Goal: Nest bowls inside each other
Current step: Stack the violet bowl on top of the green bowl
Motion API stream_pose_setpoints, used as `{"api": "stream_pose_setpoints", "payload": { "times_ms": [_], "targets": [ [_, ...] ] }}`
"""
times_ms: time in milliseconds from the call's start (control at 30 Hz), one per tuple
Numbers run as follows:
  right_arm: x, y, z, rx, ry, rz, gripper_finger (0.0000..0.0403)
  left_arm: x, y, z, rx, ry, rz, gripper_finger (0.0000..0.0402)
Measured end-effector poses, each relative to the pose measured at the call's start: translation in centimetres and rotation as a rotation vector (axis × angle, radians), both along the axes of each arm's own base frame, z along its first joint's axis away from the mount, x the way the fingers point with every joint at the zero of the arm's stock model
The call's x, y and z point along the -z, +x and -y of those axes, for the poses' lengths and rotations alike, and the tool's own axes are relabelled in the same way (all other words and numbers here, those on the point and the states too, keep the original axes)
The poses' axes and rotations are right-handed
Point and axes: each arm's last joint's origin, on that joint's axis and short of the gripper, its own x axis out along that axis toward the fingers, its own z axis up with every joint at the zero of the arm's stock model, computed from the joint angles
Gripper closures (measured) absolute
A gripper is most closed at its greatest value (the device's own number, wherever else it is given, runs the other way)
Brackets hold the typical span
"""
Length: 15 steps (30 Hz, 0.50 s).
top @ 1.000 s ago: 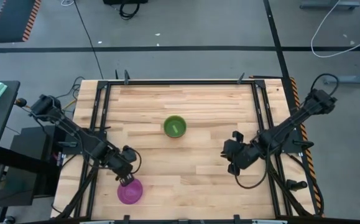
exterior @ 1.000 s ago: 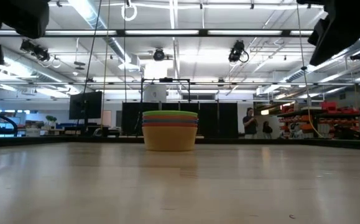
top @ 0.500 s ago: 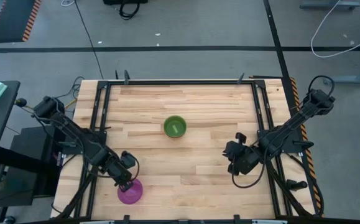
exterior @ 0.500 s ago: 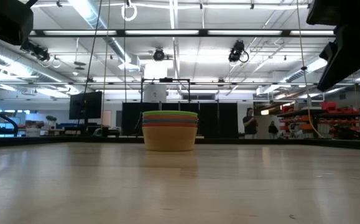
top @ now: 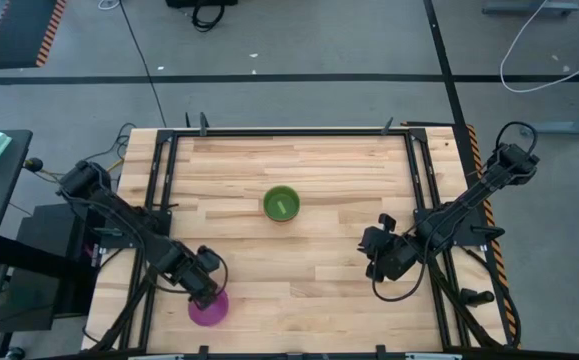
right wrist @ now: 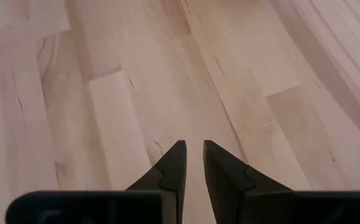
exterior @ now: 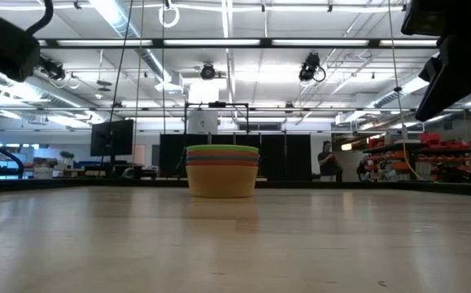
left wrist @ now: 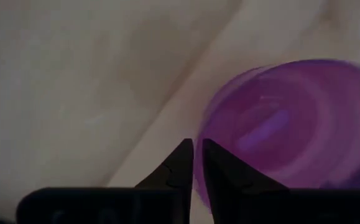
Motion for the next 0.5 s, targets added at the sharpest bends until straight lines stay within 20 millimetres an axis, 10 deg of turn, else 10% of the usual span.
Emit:
{"api": "stream_pose_setpoints", "payload": {
  "times_ms": [500],
  "targets": [
    [-0.06, 0.11, -0.07, -0.013, -0.004, 0.01, 0.0339, 0.46, -0.62, -0.85, -0.04, 0.097, -0.064, 0.0362]
  ]
}}
